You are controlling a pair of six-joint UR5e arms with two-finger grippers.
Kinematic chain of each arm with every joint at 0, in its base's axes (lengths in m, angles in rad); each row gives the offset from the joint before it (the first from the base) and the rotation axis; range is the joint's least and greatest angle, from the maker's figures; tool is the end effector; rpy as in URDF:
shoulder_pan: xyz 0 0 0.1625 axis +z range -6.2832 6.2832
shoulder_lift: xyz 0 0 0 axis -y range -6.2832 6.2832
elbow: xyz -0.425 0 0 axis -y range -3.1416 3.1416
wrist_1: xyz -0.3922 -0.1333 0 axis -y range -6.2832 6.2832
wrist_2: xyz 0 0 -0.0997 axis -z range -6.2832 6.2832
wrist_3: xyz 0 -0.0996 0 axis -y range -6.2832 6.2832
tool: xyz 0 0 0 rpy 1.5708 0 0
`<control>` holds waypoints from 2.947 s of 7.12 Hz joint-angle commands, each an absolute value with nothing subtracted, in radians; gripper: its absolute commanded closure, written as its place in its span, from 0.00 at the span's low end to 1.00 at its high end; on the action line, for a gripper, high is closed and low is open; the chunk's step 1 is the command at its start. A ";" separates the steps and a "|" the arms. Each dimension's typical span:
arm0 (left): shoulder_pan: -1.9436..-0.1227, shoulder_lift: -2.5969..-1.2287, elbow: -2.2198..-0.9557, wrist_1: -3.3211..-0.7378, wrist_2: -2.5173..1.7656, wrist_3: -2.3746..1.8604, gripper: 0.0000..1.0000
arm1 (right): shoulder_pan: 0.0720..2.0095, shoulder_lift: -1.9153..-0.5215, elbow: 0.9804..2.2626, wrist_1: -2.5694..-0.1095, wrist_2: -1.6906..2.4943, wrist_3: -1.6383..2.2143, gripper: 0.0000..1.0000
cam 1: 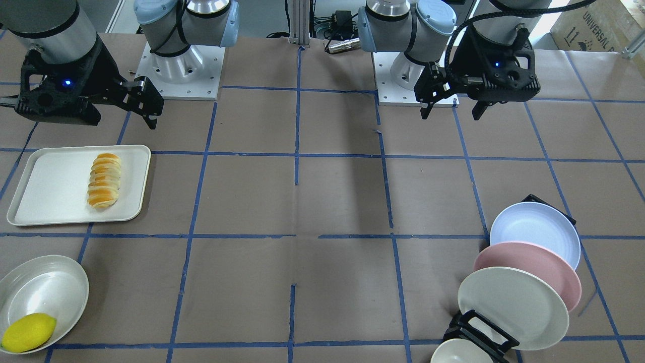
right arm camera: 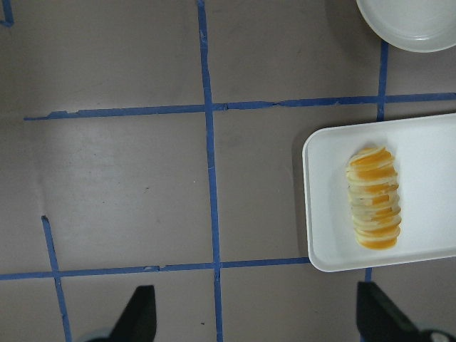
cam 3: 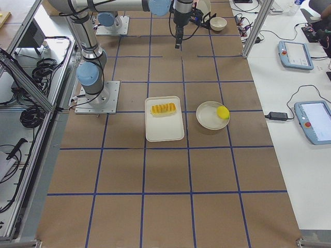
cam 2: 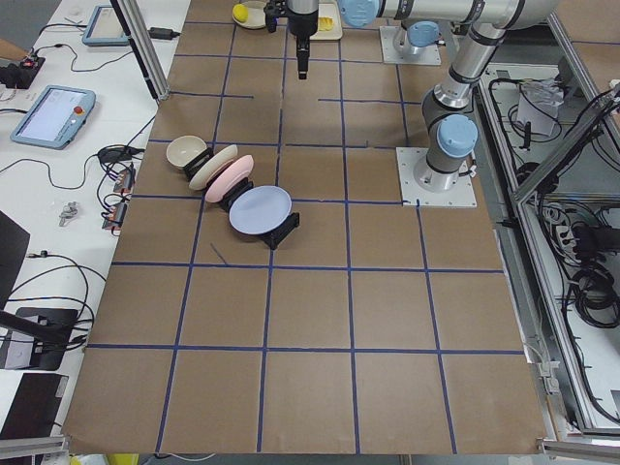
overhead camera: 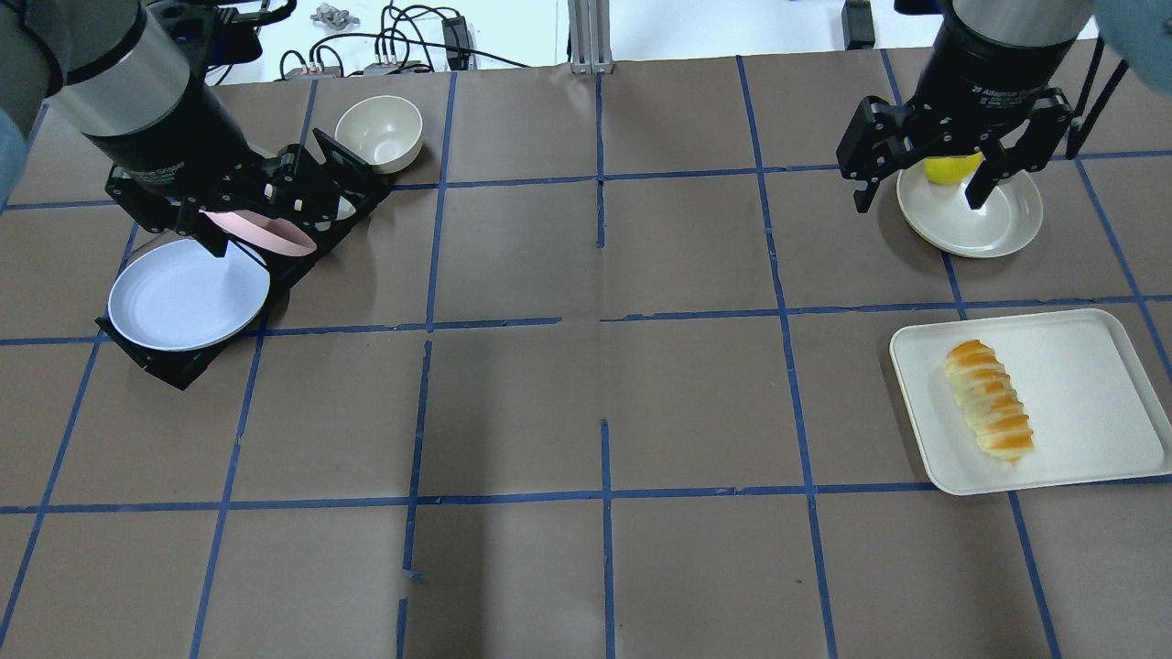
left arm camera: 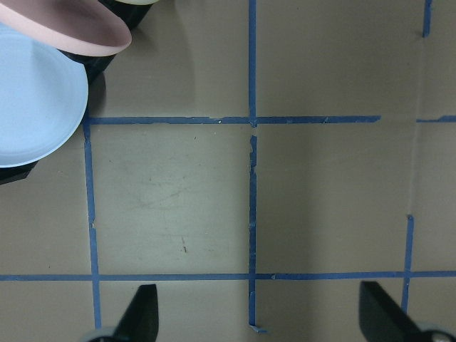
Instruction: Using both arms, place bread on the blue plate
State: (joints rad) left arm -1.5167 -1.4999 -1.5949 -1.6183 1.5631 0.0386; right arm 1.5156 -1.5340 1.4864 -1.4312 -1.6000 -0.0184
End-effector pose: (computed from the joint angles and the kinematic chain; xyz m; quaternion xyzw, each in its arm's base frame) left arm -0.1089 -0.4679 0.5051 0.0077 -1.0000 -0.0002 0.0039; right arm 0.1027 -0.5040 0.4976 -0.0177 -0.9987 -0.0465 0.0129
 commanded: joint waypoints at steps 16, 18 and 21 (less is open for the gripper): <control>-1.254 -1.578 -1.505 -1.681 1.578 0.336 0.00 | 1.077 -1.385 2.084 -2.168 -1.578 -0.732 0.07; -1.141 -1.688 -1.429 -1.678 1.620 0.476 0.00 | 1.069 -1.374 2.126 -2.189 -1.586 -0.732 0.07; -0.975 -1.889 -1.301 -1.669 1.597 0.733 0.00 | 1.069 -1.378 2.171 -2.191 -1.595 -0.732 0.08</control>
State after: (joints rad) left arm -1.0392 -1.8067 -1.3531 -1.6716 1.6076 0.6407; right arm 1.0696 -1.3783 2.1597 -2.1891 -1.5940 -0.7307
